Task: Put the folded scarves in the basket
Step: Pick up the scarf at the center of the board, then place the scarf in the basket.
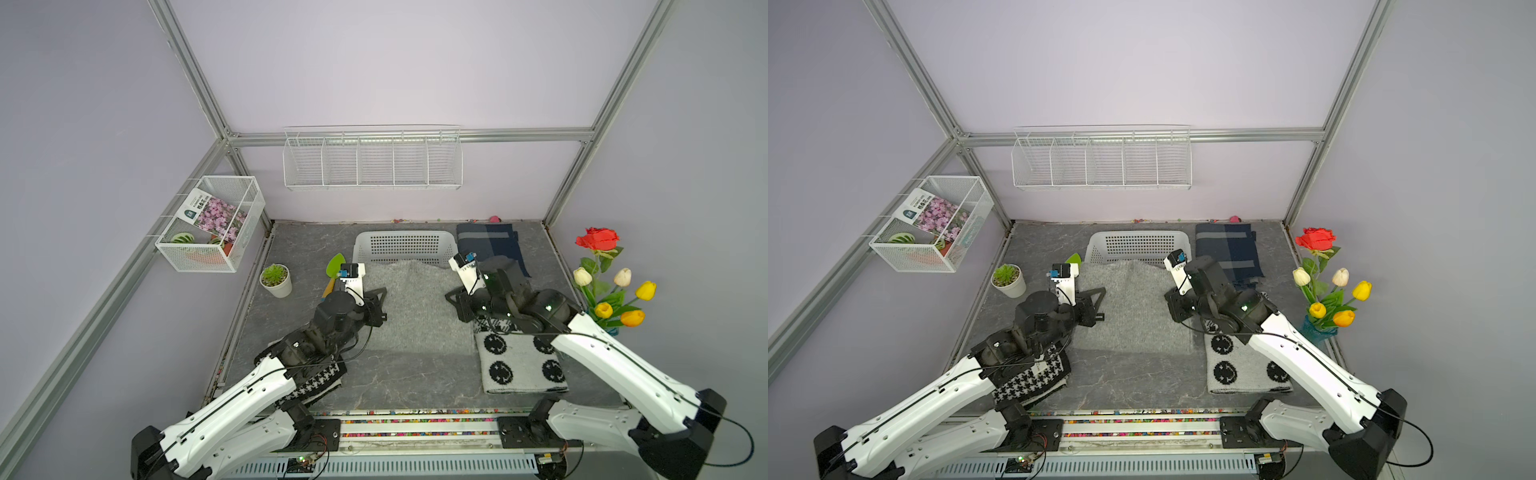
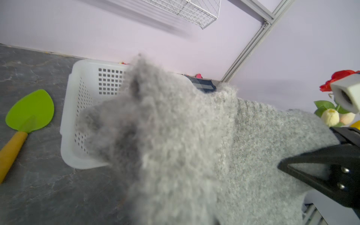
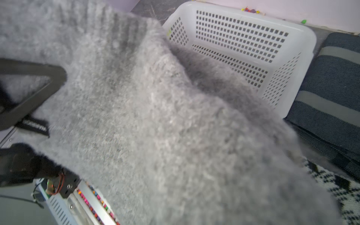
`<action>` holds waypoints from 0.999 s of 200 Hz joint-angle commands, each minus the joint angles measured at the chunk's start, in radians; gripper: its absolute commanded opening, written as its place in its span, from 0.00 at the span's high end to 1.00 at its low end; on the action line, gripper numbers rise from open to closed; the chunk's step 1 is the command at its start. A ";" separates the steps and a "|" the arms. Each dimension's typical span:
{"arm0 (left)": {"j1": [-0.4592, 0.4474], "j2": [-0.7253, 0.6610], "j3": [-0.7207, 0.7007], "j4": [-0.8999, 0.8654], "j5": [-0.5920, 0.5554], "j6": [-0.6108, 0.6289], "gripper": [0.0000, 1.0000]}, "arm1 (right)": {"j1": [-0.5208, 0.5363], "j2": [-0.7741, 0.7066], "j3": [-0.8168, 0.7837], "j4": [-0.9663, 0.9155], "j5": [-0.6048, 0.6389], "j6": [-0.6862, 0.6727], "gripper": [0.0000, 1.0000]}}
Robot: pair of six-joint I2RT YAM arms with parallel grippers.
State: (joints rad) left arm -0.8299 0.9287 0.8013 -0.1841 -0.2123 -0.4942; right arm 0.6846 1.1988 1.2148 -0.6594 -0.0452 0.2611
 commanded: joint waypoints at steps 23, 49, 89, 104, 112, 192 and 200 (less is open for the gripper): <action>0.069 0.180 0.139 0.129 -0.144 0.102 1.00 | -0.069 0.183 0.179 0.013 -0.042 -0.078 1.00; 0.151 0.330 0.224 0.143 -0.099 0.107 1.00 | -0.121 0.317 0.292 0.004 -0.081 -0.105 1.00; 0.268 0.489 0.279 0.215 -0.016 0.057 1.00 | -0.210 0.494 0.407 0.008 -0.131 -0.112 1.00; 0.316 0.557 0.295 0.257 0.040 0.029 1.00 | -0.226 0.549 0.445 0.004 -0.116 -0.121 1.00; 0.332 0.597 0.308 0.274 0.071 0.022 1.00 | -0.229 0.575 0.460 0.004 -0.109 -0.130 1.00; 0.381 0.845 0.383 0.330 0.163 -0.054 1.00 | -0.238 0.796 0.588 -0.008 -0.018 -0.174 1.00; 0.385 0.860 0.383 0.334 0.173 -0.061 1.00 | -0.238 0.809 0.590 -0.005 -0.009 -0.176 1.00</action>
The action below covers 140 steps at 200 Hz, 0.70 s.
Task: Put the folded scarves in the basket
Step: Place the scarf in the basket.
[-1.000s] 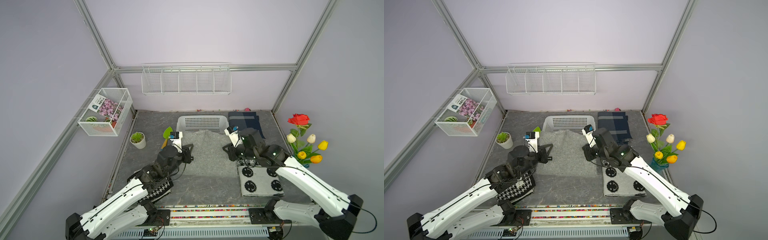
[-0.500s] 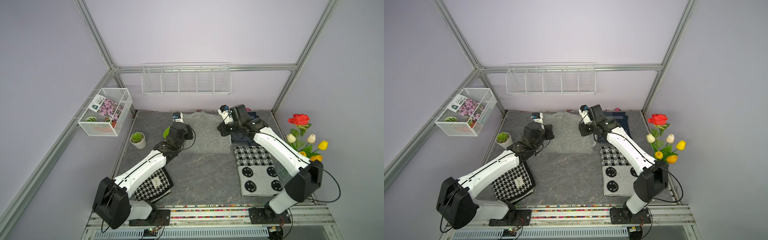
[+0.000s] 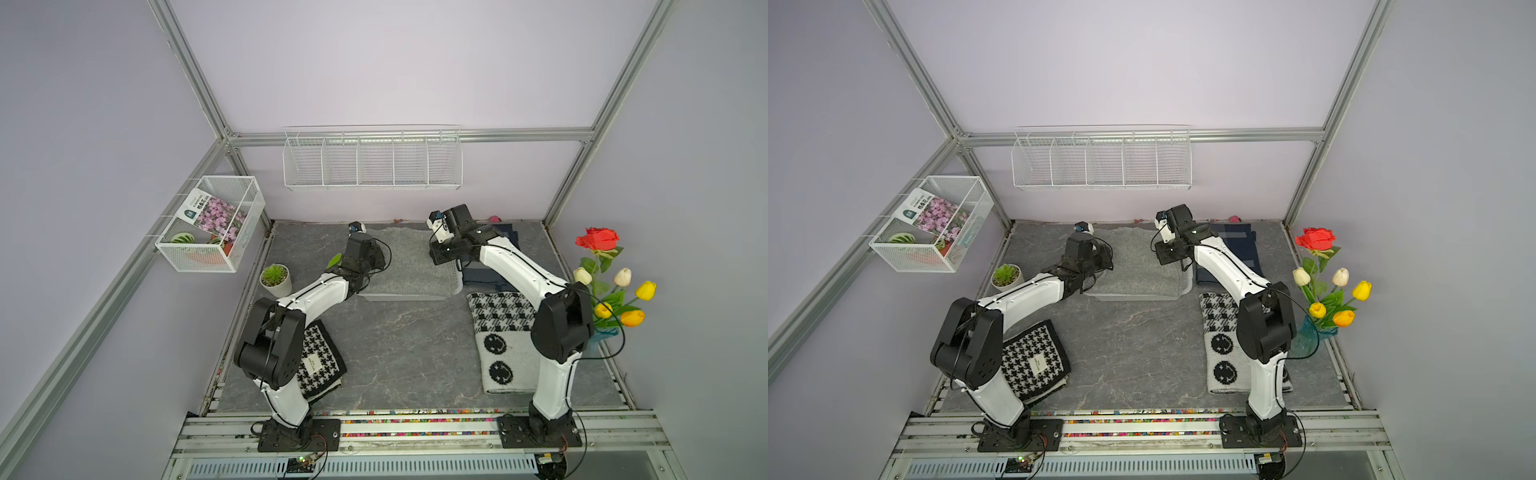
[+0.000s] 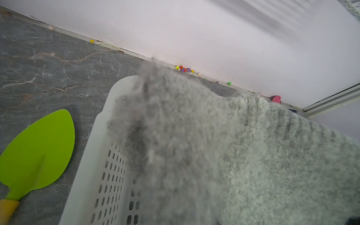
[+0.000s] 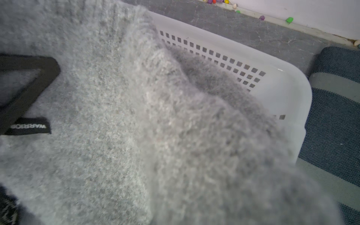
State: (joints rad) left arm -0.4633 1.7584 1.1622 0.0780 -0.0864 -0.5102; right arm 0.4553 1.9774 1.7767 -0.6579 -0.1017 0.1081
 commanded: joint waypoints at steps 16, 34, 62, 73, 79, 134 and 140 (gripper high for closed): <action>0.021 0.066 0.036 0.057 0.052 -0.049 1.00 | -0.009 0.057 0.030 0.003 0.060 -0.030 1.00; 0.024 0.095 0.050 0.038 0.054 -0.051 0.99 | -0.008 0.094 0.049 -0.009 0.097 -0.035 1.00; 0.036 0.109 0.044 0.031 0.059 -0.055 0.95 | -0.008 0.145 0.084 -0.050 0.161 -0.060 1.00; 0.041 0.117 0.047 0.033 0.066 -0.056 0.91 | -0.008 0.155 0.086 -0.052 0.169 -0.061 1.00; 0.041 0.120 0.049 0.029 0.068 -0.056 0.88 | -0.009 0.159 0.086 -0.051 0.168 -0.062 1.00; 0.045 0.151 0.067 -0.003 0.058 -0.045 0.75 | -0.009 0.184 0.086 -0.053 0.194 -0.042 1.00; 0.044 0.150 0.064 -0.002 0.057 -0.045 0.74 | -0.009 0.185 0.086 -0.052 0.198 -0.044 1.00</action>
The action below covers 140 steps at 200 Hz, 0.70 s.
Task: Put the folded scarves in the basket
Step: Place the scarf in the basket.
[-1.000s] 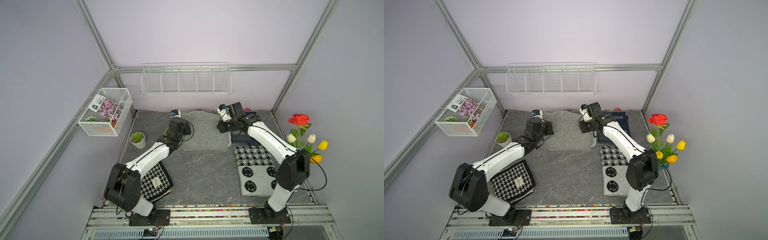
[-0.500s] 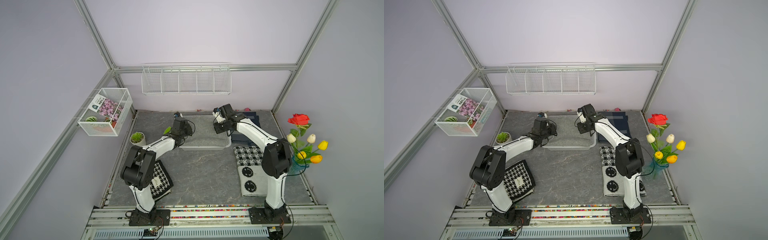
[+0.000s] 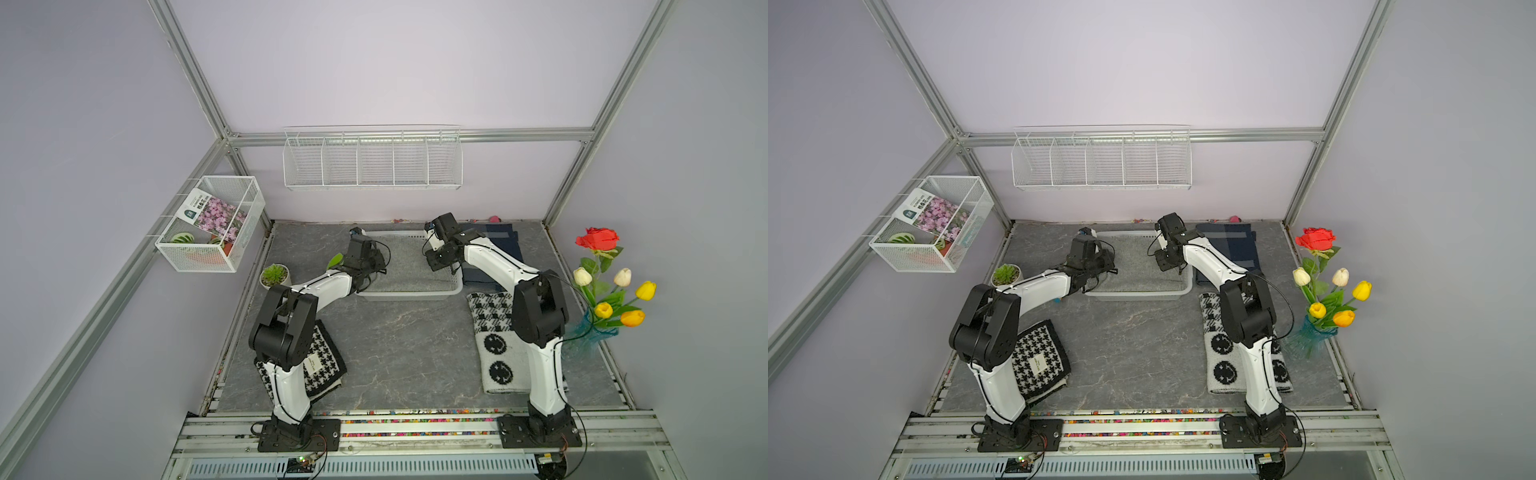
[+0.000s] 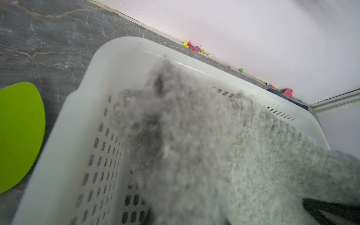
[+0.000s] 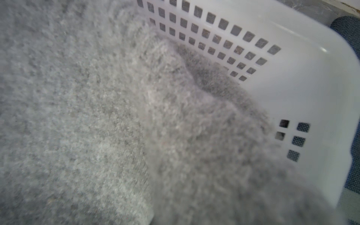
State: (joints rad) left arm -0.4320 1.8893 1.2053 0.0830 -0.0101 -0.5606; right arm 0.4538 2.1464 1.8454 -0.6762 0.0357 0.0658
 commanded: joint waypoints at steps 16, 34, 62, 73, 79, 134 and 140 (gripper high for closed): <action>0.015 0.021 0.017 -0.003 -0.019 0.005 0.69 | -0.007 0.020 0.017 -0.030 0.047 -0.012 1.00; 0.016 0.018 0.016 -0.003 -0.024 0.005 0.61 | -0.007 0.022 0.023 -0.031 0.028 -0.011 0.90; 0.016 0.010 0.056 -0.041 -0.020 0.033 0.54 | -0.007 0.020 0.027 -0.033 0.014 -0.001 0.60; 0.016 0.007 0.086 -0.079 -0.010 0.053 0.52 | -0.007 0.013 0.031 -0.040 0.031 0.005 0.54; 0.016 0.002 0.092 -0.087 -0.008 0.058 0.50 | -0.007 0.008 0.029 -0.040 0.031 0.005 0.51; 0.016 -0.042 0.088 -0.096 -0.025 0.089 0.40 | -0.007 -0.071 -0.005 -0.022 0.055 0.010 0.47; 0.016 -0.048 0.094 -0.107 -0.036 0.097 0.40 | -0.007 -0.088 -0.019 -0.010 0.060 0.010 0.46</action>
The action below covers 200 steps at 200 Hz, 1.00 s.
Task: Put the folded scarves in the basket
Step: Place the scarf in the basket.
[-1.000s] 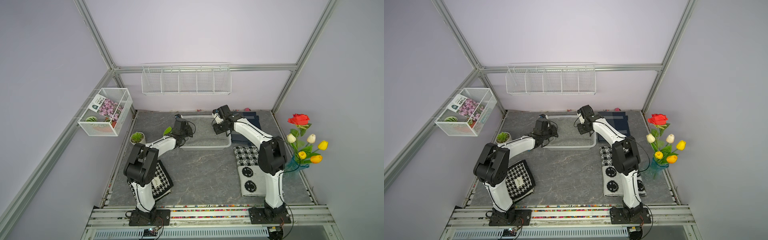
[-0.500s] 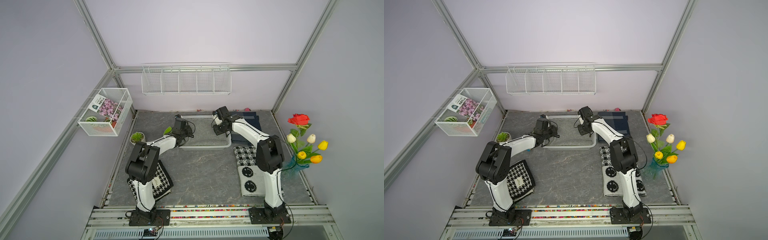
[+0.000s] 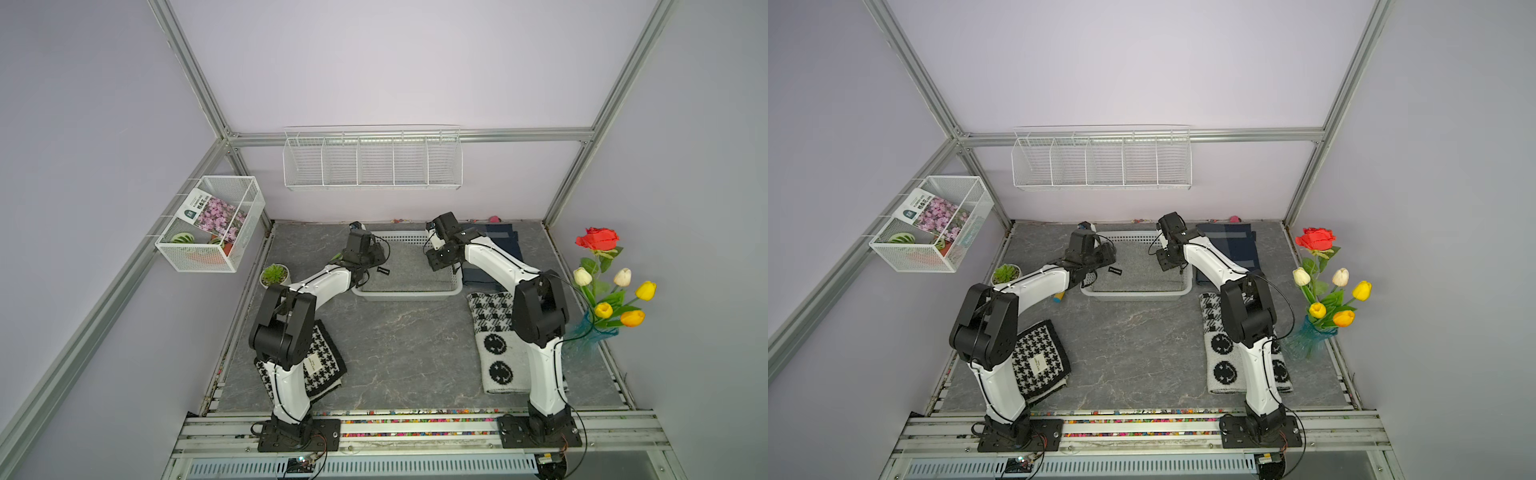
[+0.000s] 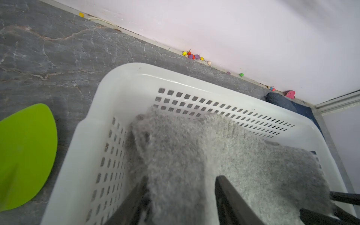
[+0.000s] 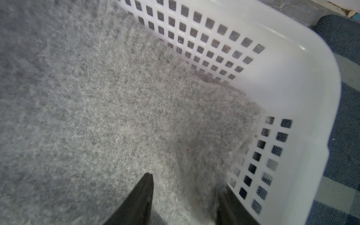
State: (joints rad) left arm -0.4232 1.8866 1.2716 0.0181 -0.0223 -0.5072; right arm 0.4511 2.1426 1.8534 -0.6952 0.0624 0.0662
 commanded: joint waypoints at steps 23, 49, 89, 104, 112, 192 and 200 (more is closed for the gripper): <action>0.008 -0.073 0.033 -0.067 -0.071 0.070 0.39 | -0.003 -0.148 -0.078 0.042 0.051 0.010 0.45; 0.008 -0.115 0.019 -0.059 -0.066 0.085 0.38 | -0.002 -0.193 -0.114 0.080 0.017 -0.006 0.45; -0.002 -0.113 0.005 0.040 0.111 0.027 0.38 | 0.016 -0.129 -0.078 0.129 -0.097 0.013 0.46; -0.002 -0.082 0.011 0.064 0.168 0.002 0.39 | 0.016 -0.080 -0.049 0.143 -0.072 0.016 0.48; -0.002 -0.063 0.006 0.098 0.190 -0.007 0.39 | 0.016 -0.049 -0.030 0.144 -0.055 0.014 0.49; 0.002 0.192 0.119 0.106 0.175 0.028 0.42 | 0.014 0.153 0.108 0.085 0.213 -0.074 0.52; 0.003 0.190 0.117 0.105 0.167 0.033 0.42 | 0.014 0.158 0.107 0.082 0.222 -0.079 0.52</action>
State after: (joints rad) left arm -0.4252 2.0762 1.3502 0.1219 0.1471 -0.4942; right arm 0.4660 2.2971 1.9369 -0.5869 0.1928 0.0345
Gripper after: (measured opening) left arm 0.581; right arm 0.480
